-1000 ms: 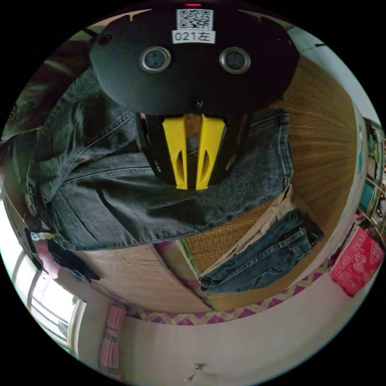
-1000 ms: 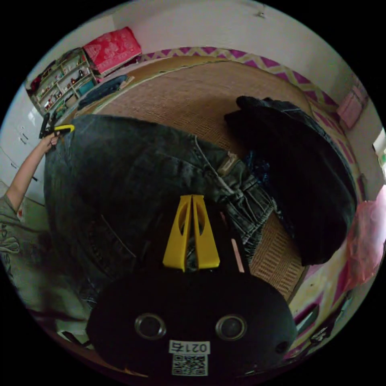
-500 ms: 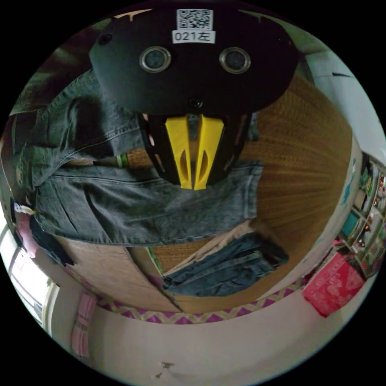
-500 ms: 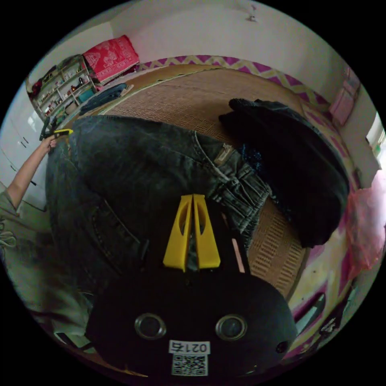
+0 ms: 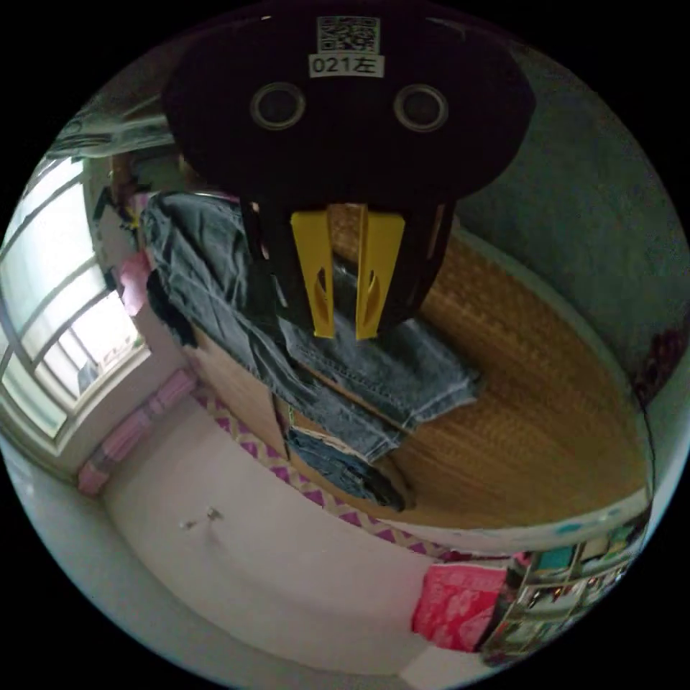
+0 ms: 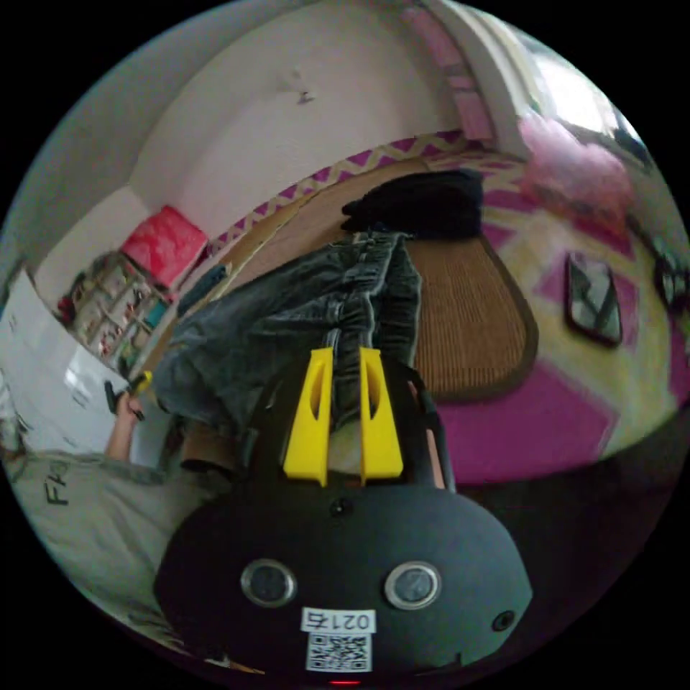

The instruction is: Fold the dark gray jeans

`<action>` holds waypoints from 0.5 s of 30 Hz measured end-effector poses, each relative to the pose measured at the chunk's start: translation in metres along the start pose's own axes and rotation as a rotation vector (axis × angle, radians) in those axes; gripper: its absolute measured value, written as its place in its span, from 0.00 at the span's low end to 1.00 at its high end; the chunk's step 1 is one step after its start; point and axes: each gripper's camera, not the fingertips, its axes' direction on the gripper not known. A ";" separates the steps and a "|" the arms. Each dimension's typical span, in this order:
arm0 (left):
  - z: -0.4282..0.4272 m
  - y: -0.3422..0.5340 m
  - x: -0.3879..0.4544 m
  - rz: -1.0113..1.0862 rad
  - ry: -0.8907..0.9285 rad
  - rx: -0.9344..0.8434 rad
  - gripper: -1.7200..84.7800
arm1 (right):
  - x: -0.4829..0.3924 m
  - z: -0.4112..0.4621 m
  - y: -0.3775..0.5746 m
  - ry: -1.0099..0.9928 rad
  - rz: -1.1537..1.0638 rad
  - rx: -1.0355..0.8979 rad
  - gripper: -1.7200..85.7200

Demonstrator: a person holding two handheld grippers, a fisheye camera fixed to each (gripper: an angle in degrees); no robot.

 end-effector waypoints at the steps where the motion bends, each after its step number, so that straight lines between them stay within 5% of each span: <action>1: -0.005 0.009 -0.007 -0.039 0.017 0.014 0.10 | 0.014 -0.009 0.015 -0.042 0.085 0.024 0.10; 7: -0.026 0.037 -0.041 -0.219 0.072 0.068 0.11 | 0.060 -0.028 0.069 -0.172 0.369 0.107 0.11; 15: -0.025 0.032 -0.051 -0.216 0.063 0.051 0.10 | 0.077 0.005 0.066 -0.294 0.439 0.057 0.12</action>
